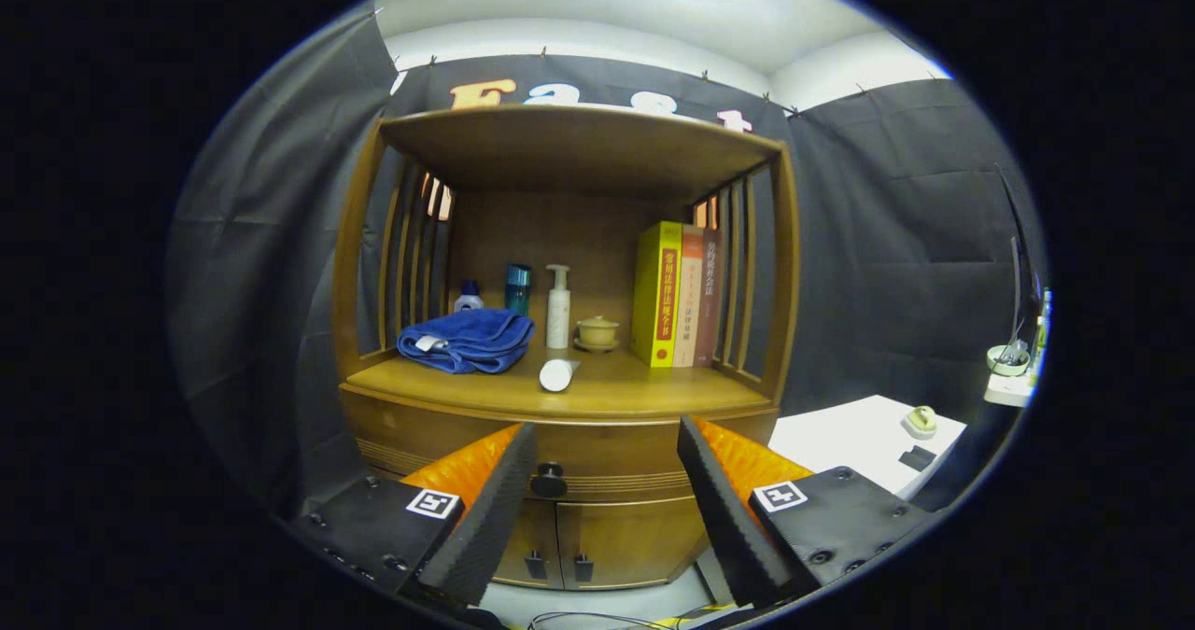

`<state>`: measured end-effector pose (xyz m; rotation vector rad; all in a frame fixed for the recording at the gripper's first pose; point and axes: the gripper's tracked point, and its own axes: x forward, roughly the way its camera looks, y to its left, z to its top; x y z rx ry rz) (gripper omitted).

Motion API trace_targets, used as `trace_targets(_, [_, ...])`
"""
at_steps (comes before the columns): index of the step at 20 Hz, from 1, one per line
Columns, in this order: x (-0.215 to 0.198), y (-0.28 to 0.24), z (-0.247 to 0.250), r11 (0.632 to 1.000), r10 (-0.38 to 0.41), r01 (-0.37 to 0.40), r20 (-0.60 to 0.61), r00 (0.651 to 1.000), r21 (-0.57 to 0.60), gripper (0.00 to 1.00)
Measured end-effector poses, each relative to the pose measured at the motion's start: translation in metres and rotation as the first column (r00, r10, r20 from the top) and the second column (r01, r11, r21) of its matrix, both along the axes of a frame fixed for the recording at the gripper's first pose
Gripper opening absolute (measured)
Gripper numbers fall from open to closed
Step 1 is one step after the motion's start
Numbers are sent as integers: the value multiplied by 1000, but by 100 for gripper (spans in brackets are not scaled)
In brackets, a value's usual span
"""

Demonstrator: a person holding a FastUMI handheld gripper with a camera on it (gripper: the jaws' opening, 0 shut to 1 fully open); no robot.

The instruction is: Pull open the drawer, take out the items inside it, and place them on the countertop above the cabinet.

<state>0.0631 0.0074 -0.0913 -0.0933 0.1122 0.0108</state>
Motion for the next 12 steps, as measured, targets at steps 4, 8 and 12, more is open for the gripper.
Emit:
trace_targets(4, [-31,-6,36,1000,11,-12,62,998,22,99])
trace_targets(8, [-46,-12,63,999,0,-5,105,995,48,99])
trace_targets(12, [-52,-16,67,999,-5,0,106,994,46,99])
